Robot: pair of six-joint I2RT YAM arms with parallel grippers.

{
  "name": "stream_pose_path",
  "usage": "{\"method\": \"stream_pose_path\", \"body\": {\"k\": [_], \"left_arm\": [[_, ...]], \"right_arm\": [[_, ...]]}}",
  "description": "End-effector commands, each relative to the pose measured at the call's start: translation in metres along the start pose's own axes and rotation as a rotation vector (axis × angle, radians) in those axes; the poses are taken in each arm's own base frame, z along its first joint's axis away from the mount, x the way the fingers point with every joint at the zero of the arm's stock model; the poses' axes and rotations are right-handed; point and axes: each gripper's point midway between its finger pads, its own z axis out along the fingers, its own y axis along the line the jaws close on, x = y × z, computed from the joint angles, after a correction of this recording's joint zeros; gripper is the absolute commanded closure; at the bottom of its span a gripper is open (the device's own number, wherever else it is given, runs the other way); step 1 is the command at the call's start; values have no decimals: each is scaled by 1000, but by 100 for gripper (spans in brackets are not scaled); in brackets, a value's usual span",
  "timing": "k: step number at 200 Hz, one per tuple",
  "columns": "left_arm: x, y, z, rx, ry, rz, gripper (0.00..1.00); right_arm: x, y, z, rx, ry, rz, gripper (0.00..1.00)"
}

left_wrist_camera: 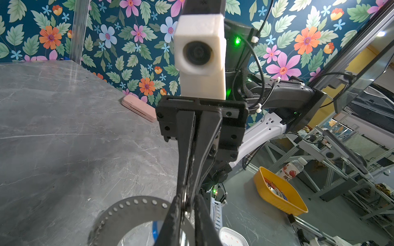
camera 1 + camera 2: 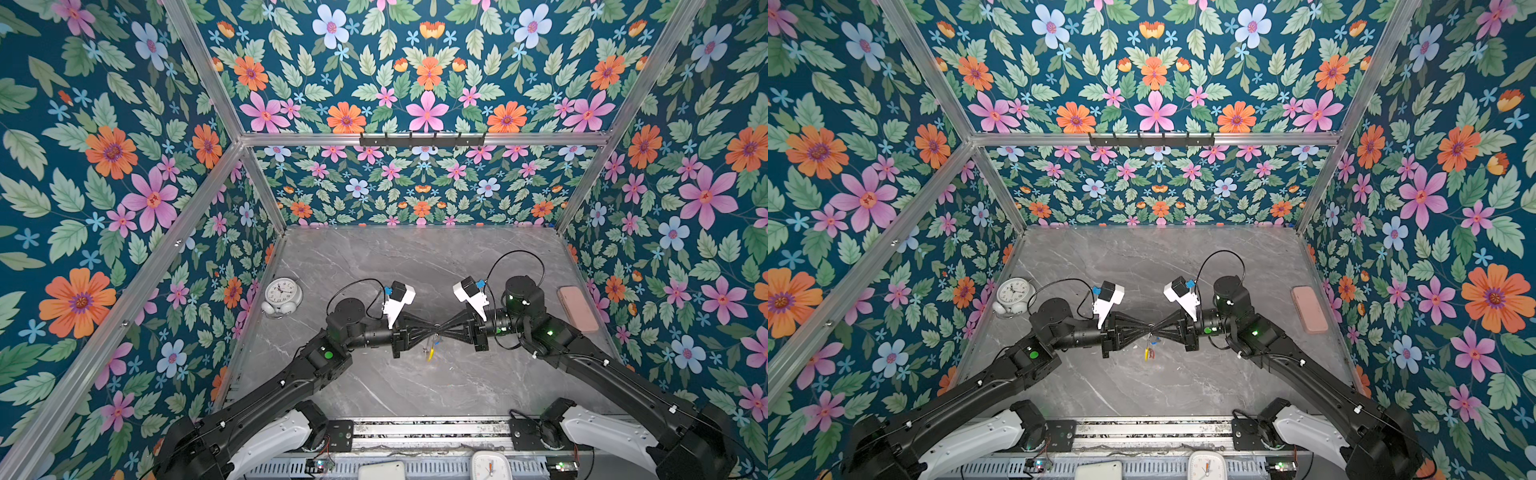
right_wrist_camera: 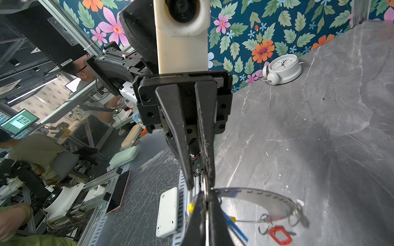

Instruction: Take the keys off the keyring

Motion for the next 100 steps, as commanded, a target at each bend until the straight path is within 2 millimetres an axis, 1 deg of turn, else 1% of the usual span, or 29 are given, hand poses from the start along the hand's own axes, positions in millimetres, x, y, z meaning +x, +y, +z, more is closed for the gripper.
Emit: {"method": "stream_pose_path", "body": {"k": [1, 45, 66, 82, 100], "left_arm": [[-6, -8, 0, 35, -22, 24, 88], [-10, -10, -2, 47, -51, 27, 97], [-15, -11, -3, 49, -86, 35, 100], [-22, -14, -4, 62, -125, 46, 100], [-29, -16, -6, 72, -176, 65, 100]], "right_arm": [[-2, -4, 0, 28, -2, -19, 100], [-5, -5, 1, 39, -9, -19, 100], [-9, -3, 1, 51, -20, -29, 100], [-14, -3, 0, 73, -40, -36, 100], [-23, -4, -4, 115, -84, -48, 86]]}}
